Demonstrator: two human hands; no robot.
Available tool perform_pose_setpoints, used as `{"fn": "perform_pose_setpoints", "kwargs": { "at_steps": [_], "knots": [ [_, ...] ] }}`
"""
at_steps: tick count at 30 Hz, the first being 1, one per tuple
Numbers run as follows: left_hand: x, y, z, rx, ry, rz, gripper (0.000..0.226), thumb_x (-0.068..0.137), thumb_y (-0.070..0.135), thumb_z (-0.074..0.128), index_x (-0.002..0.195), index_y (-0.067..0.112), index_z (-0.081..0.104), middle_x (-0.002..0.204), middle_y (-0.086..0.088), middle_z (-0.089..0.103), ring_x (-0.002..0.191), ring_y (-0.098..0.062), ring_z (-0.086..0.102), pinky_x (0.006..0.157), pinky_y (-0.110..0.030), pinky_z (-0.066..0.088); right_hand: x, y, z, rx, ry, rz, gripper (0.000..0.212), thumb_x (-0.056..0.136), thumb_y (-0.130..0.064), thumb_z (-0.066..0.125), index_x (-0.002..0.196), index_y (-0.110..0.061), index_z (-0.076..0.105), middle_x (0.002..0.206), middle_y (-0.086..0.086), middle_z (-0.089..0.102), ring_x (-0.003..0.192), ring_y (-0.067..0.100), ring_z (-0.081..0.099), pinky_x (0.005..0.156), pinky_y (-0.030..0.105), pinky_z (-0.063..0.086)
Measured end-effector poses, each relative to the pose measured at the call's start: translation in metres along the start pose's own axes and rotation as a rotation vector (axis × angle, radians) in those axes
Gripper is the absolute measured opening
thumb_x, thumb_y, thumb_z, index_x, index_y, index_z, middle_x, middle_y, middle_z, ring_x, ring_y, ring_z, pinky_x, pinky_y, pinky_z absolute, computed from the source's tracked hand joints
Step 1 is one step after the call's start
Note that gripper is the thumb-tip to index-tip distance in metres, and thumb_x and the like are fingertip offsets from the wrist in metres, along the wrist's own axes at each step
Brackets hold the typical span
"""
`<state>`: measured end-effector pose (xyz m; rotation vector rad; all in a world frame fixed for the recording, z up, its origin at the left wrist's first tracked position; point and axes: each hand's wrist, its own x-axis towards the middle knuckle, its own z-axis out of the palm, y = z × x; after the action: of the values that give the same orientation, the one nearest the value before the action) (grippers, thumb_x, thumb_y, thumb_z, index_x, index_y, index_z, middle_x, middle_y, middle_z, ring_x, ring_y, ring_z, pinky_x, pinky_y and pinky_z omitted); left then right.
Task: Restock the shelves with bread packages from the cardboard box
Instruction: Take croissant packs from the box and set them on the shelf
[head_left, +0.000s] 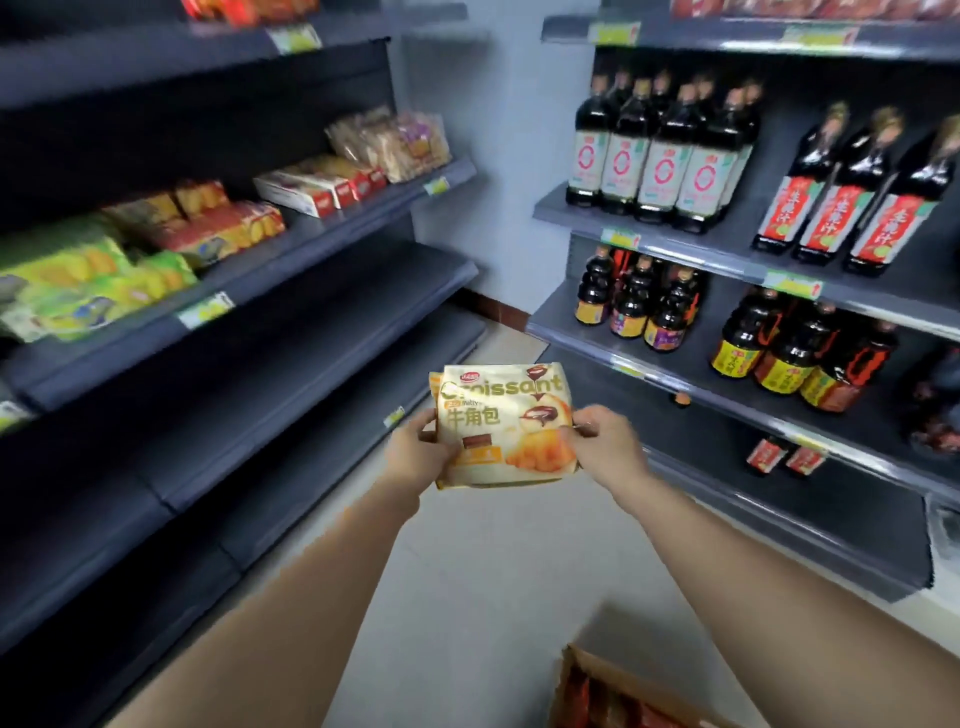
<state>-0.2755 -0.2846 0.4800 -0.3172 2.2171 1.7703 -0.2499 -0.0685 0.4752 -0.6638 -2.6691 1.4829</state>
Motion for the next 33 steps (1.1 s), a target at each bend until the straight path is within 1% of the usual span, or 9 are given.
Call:
{"fn": "perform_pose_setpoints", "kwargs": {
  "at_steps": [3,6,7,11,14,16,20,27,33],
  "knots": [
    [0.009,0.02,-0.068,-0.066,0.069,0.059,0.033,0.084,0.0,0.063,0.094,0.031,0.068,0.096,0.004,0.073,0.094,-0.022,0.069,0.085,-0.045,0.056,0.01,-0.066,0.037,0.021,-0.063,-0.09,0.021,0.082,-0.024,0.066,0.101,-0.018,0.067,0.104,-0.001,0.069,0.096,0.02,0.064,0.085,0.041,0.055],
    [0.011,0.049,-0.133,-0.095,0.162,0.115,0.033,0.087,-0.004,0.061,0.097,0.027,0.067,0.087,0.007,0.071,0.076,-0.014,0.067,0.056,-0.028,0.055,0.019,-0.132,0.076,0.028,-0.109,-0.195,0.025,0.081,-0.025,0.067,0.105,-0.017,0.068,0.105,-0.002,0.07,0.099,0.019,0.065,0.09,0.04,0.053],
    [0.012,0.058,-0.154,-0.081,0.203,0.142,0.033,0.087,-0.003,0.061,0.1,0.027,0.066,0.086,0.008,0.069,0.074,-0.014,0.066,0.055,-0.027,0.053,0.021,-0.153,0.089,0.039,-0.115,-0.23,0.027,0.081,-0.025,0.068,0.106,-0.016,0.067,0.105,-0.003,0.07,0.1,0.019,0.065,0.091,0.041,0.053],
    [0.016,0.093,-0.238,-0.066,0.336,0.208,0.047,0.087,0.004,0.065,0.131,0.018,0.055,0.099,0.002,0.065,0.089,-0.02,0.064,0.063,-0.029,0.054,0.02,-0.24,0.134,0.054,-0.147,-0.345,0.026,0.085,-0.024,0.067,0.109,-0.017,0.064,0.102,-0.004,0.064,0.101,0.019,0.063,0.091,0.04,0.051],
    [0.014,0.12,-0.288,-0.07,0.434,0.253,0.059,0.088,0.011,0.067,0.141,0.019,0.045,0.111,-0.003,0.063,0.093,-0.02,0.062,0.071,-0.031,0.053,0.016,-0.298,0.16,0.119,-0.16,-0.422,0.024,0.087,-0.026,0.065,0.109,-0.02,0.062,0.102,-0.005,0.063,0.102,0.019,0.062,0.092,0.04,0.052],
    [0.013,0.136,-0.318,-0.067,0.495,0.302,0.058,0.087,0.012,0.067,0.14,0.02,0.046,0.107,-0.001,0.065,0.089,-0.018,0.064,0.071,-0.034,0.057,0.014,-0.335,0.176,0.17,-0.155,-0.47,0.023,0.087,-0.026,0.064,0.11,-0.021,0.063,0.104,-0.005,0.065,0.105,0.02,0.062,0.092,0.044,0.052],
    [0.013,0.167,-0.371,-0.042,0.608,0.369,0.047,0.086,0.01,0.066,0.131,0.017,0.055,0.104,-0.002,0.069,0.077,-0.018,0.066,0.055,-0.03,0.053,0.011,-0.4,0.2,0.217,-0.168,-0.604,0.014,0.087,-0.024,0.063,0.101,-0.025,0.065,0.104,-0.004,0.069,0.099,0.018,0.064,0.088,0.044,0.054],
    [0.03,0.215,-0.437,-0.078,0.807,0.416,0.041,0.081,0.011,0.073,0.119,0.014,0.058,0.11,-0.001,0.067,0.091,-0.022,0.068,0.074,-0.04,0.059,0.036,-0.495,0.238,0.225,-0.205,-0.762,0.032,0.089,-0.026,0.062,0.119,-0.017,0.065,0.115,-0.002,0.065,0.108,0.017,0.06,0.092,0.037,0.051],
    [0.059,0.249,-0.471,-0.057,0.922,0.448,0.05,0.086,0.014,0.07,0.132,0.014,0.052,0.118,0.0,0.063,0.09,-0.017,0.063,0.061,-0.025,0.052,0.071,-0.563,0.263,0.264,-0.262,-0.857,0.034,0.09,-0.022,0.063,0.123,-0.013,0.064,0.119,0.001,0.066,0.11,0.017,0.06,0.093,0.035,0.05]
  ]
}}
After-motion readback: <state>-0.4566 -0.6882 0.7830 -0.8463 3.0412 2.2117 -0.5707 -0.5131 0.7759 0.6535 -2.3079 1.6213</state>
